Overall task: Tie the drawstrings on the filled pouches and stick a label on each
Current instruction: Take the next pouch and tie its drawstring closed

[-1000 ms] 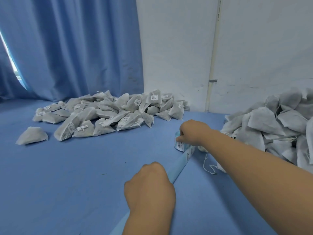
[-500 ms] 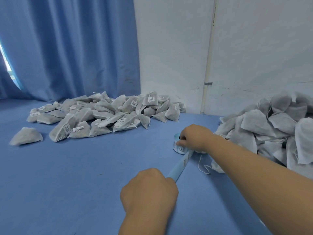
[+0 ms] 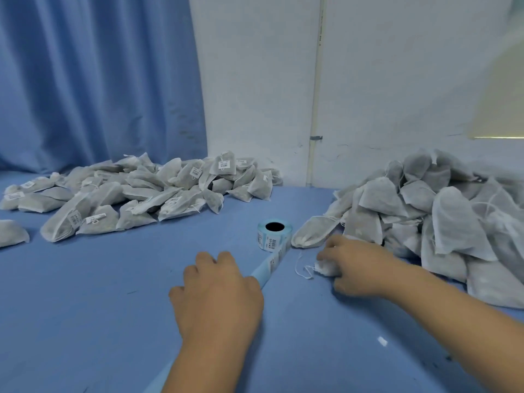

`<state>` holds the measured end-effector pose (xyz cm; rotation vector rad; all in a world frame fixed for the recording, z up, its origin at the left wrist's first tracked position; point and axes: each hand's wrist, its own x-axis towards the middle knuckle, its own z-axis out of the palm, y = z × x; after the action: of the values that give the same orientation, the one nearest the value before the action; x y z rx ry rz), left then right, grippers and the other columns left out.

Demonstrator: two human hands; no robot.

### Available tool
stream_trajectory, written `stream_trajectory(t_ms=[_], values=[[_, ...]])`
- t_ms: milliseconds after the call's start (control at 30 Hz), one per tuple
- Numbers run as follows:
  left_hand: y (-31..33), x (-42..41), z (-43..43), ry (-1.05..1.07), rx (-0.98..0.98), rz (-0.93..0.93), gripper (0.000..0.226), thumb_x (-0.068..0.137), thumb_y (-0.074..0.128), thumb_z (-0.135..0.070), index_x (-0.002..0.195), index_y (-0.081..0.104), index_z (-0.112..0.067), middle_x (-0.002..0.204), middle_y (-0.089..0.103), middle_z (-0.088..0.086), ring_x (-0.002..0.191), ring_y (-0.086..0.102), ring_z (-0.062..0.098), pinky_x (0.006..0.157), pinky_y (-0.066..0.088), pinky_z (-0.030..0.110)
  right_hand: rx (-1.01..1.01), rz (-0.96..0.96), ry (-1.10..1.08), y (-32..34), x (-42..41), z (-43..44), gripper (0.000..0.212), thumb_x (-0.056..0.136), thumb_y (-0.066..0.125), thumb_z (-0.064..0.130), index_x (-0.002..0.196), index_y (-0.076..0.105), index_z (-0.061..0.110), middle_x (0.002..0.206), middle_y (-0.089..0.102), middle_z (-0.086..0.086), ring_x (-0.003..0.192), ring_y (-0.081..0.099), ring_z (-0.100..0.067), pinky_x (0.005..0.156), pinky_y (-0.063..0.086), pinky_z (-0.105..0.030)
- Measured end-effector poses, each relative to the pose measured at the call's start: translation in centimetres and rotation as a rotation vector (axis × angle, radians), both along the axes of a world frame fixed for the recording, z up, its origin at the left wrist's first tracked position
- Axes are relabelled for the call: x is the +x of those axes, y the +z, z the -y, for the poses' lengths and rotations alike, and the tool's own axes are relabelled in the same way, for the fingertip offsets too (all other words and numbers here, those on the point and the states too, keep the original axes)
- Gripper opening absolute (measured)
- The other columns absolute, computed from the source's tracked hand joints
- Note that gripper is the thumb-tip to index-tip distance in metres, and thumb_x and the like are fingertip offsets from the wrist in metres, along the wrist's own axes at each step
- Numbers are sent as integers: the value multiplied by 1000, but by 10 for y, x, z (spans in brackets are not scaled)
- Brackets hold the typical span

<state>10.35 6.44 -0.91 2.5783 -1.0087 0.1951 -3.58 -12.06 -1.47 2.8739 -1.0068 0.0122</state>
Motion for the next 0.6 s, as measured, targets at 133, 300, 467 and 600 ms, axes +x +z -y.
stream_trajectory(t_ms=[133,300,467,600], values=[[-8,-16,8,-233,-263,-24,27,93,45,-32,119,53,-30,119,43,-10,109,46,14,85,37,30,-151,106,-67,-18,-7,-3,28,93,43,17,113,60,29,116,50,5,102,55,-21,78,48,-35],[-16,-18,16,-475,-640,-212,20,91,56,-10,95,61,-30,101,55,-16,91,55,1,77,38,13,69,511,86,-14,-45,-19,33,91,48,7,97,69,32,110,53,18,95,53,0,78,43,-26],[-12,-38,14,-749,-715,-224,21,93,55,-28,110,60,-40,113,58,-25,105,49,-15,85,33,1,424,756,270,9,-92,-68,53,84,52,-12,79,73,37,114,53,26,91,56,-10,77,41,-15],[-22,-60,13,-972,-387,-438,46,86,51,-50,132,45,-47,127,53,-32,120,43,-18,98,31,4,697,935,271,8,-106,-91,55,81,53,-21,69,76,27,107,62,18,95,63,-14,77,45,-16]])
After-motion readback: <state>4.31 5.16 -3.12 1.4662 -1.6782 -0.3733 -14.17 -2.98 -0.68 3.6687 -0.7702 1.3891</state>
